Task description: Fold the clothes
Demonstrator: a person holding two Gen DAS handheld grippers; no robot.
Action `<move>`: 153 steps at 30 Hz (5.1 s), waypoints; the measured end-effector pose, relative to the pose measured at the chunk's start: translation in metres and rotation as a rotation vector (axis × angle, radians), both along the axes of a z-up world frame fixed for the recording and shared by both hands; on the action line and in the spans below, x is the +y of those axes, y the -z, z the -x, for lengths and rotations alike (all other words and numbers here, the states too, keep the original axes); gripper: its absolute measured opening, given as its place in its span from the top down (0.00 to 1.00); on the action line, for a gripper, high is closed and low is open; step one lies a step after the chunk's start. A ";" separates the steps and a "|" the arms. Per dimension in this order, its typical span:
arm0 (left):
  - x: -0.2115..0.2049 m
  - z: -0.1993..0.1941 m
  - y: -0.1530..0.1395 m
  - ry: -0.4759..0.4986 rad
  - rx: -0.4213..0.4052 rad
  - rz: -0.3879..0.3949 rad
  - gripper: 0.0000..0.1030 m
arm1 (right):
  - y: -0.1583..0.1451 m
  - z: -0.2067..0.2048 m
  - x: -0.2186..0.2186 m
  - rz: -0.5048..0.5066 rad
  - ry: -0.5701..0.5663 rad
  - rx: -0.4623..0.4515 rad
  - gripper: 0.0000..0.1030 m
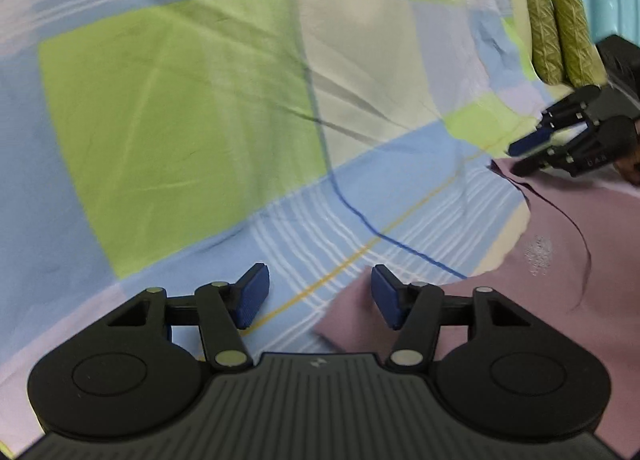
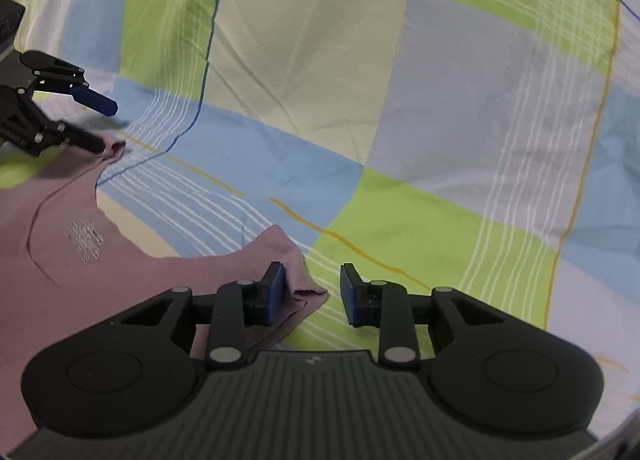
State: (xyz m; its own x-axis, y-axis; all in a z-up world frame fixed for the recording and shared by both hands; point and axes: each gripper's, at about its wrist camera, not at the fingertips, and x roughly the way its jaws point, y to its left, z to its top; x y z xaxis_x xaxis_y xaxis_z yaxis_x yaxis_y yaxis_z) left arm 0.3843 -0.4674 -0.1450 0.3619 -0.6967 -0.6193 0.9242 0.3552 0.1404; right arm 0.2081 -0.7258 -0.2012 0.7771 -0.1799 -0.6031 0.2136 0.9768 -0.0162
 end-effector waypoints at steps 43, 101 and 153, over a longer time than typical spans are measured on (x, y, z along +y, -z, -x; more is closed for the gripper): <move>0.125 0.131 -0.012 -0.133 0.148 0.053 0.56 | -0.065 0.172 0.118 -0.079 0.162 -0.099 0.60; 0.069 0.425 -0.025 0.283 0.050 0.066 1.00 | -0.038 0.372 0.233 -0.398 0.441 -0.209 0.32; 0.155 0.391 -0.030 0.010 -0.085 0.041 1.00 | -0.034 0.258 0.194 -0.491 0.376 -0.210 0.43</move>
State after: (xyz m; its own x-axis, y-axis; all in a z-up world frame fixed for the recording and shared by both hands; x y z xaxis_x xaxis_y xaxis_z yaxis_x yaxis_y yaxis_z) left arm -0.0071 -0.3128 -0.1151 0.4049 -0.7248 -0.5575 0.9131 0.3530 0.2043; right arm -0.0497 -0.5314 -0.1676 0.8251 -0.2046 -0.5267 0.4924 0.7177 0.4925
